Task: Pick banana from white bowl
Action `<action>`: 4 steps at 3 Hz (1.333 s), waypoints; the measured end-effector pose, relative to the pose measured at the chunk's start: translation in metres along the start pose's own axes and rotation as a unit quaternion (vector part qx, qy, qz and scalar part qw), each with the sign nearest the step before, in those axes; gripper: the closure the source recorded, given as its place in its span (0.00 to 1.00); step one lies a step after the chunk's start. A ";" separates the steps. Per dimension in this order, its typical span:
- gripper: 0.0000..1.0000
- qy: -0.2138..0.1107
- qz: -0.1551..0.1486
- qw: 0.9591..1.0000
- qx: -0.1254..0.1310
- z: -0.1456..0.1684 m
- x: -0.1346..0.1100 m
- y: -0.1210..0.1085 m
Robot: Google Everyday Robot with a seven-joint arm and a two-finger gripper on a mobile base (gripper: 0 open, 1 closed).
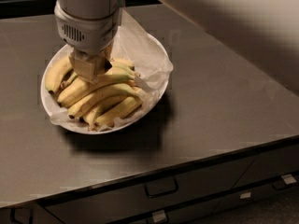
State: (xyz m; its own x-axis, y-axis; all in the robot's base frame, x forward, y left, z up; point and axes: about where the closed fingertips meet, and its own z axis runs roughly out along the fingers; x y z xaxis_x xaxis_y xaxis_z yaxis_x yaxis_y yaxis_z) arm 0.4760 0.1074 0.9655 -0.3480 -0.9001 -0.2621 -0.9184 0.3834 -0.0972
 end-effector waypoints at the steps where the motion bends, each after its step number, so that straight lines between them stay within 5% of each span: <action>1: 1.00 -0.063 -0.023 0.997 -0.027 -0.006 0.026 0.002; 2: 1.00 -0.122 -0.021 0.991 -0.052 -0.018 0.065 -0.001; 3: 1.00 -0.145 -0.048 0.986 -0.071 -0.027 0.064 0.011; 4: 1.00 -0.145 -0.048 0.986 -0.071 -0.027 0.064 0.011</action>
Offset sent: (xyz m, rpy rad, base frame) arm -0.0528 -0.1109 0.0022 0.3756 -0.0686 0.4284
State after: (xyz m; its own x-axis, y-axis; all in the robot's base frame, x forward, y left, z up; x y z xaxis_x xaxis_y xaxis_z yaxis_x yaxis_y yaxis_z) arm 0.4388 0.0481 0.9738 -0.2084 -0.8257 -0.5241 -0.9687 0.2480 -0.0056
